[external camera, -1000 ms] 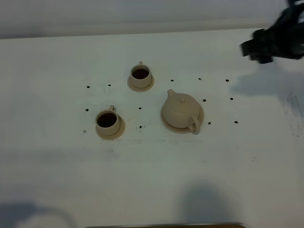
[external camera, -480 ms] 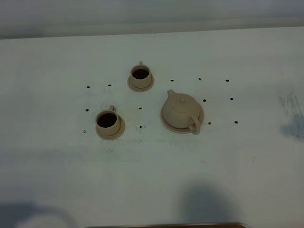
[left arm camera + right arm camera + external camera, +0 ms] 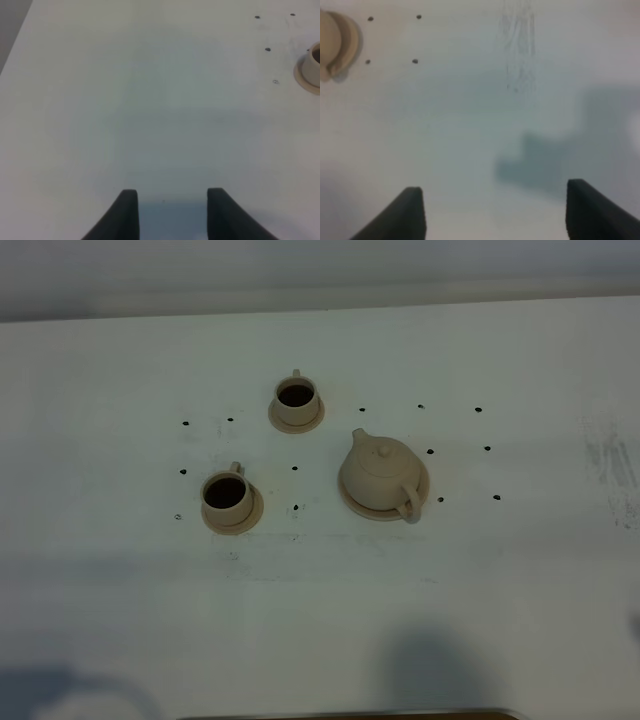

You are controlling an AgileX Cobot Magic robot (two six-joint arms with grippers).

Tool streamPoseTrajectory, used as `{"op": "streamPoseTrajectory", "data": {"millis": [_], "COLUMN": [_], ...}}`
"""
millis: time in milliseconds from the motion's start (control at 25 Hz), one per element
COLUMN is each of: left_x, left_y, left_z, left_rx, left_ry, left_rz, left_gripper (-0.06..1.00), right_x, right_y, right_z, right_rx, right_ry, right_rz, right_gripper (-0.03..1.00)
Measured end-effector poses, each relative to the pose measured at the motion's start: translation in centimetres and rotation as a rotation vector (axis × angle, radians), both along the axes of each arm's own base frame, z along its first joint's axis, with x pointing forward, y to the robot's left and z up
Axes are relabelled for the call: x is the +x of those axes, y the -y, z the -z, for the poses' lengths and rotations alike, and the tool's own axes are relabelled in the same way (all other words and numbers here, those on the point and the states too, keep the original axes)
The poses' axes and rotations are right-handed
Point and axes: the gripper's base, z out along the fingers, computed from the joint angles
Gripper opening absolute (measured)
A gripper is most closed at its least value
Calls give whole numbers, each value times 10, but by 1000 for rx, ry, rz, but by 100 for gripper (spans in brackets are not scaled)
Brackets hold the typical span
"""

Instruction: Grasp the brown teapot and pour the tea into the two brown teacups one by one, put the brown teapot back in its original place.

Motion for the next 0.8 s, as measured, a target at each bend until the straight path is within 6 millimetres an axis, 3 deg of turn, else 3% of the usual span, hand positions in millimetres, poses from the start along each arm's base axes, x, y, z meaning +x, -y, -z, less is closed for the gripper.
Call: {"op": "streamPoseTrajectory", "data": {"millis": [480, 800], "left_x": [0, 0], "left_y": [0, 0], "left_z": [0, 0], "left_rx": [1, 0], "left_ry": [0, -1], "left_rz": [0, 0], "left_gripper": [31, 31], "right_x": [-43, -66], "right_y": [-3, -2], "right_z": [36, 34], "right_rx": [15, 15], "right_ry": [67, 207], "right_rz": [-82, -90], "right_gripper": [59, 59]}}
